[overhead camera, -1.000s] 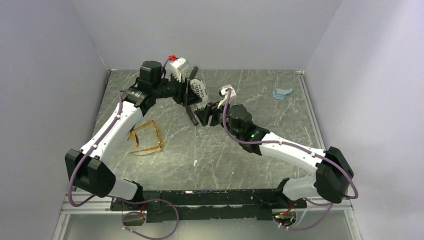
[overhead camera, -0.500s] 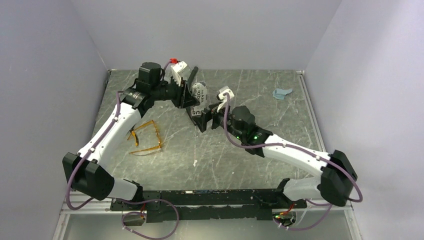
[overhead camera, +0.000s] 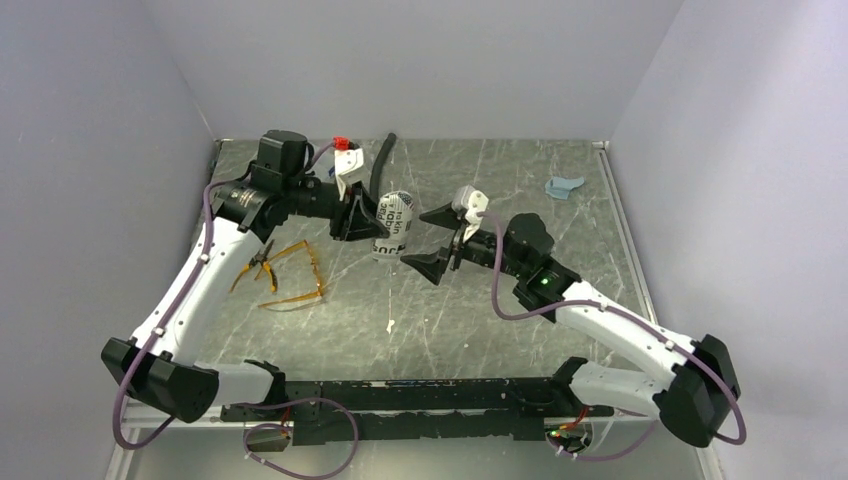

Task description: Organize the sunglasses

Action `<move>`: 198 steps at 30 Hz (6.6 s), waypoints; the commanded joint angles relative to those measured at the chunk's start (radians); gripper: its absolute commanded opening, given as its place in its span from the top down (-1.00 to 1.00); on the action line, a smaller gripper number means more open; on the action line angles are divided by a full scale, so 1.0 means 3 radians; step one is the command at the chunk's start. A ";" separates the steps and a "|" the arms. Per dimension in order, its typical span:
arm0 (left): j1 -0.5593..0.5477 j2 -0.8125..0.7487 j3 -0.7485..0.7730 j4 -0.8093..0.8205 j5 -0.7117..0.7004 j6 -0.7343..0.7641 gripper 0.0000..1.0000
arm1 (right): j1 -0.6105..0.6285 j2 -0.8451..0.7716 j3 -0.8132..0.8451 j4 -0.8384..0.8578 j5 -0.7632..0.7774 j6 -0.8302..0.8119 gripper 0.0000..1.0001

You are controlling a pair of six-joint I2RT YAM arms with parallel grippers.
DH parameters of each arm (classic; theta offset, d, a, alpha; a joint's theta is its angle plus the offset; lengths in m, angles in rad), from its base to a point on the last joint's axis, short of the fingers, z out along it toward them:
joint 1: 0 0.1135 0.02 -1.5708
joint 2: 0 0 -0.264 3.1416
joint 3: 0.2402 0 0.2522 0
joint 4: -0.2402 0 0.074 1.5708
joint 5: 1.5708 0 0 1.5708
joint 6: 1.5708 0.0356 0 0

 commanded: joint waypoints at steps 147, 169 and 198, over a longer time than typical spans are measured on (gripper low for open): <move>-0.0418 -0.0103 -0.0002 0.0148 -0.2063 -0.0093 0.95 | 0.0316 0.0498 0.0136 0.0239 0.1241 0.1648 1.00; -0.0550 -0.0048 -0.0211 0.0228 -0.1973 -0.0258 0.56 | 0.0605 0.0801 0.0385 -0.0192 0.2561 0.2050 1.00; -0.0210 -0.0479 0.0132 -0.0609 -0.1336 0.0361 -0.55 | 0.0503 0.0050 0.0126 -0.0157 0.1628 -0.0386 1.00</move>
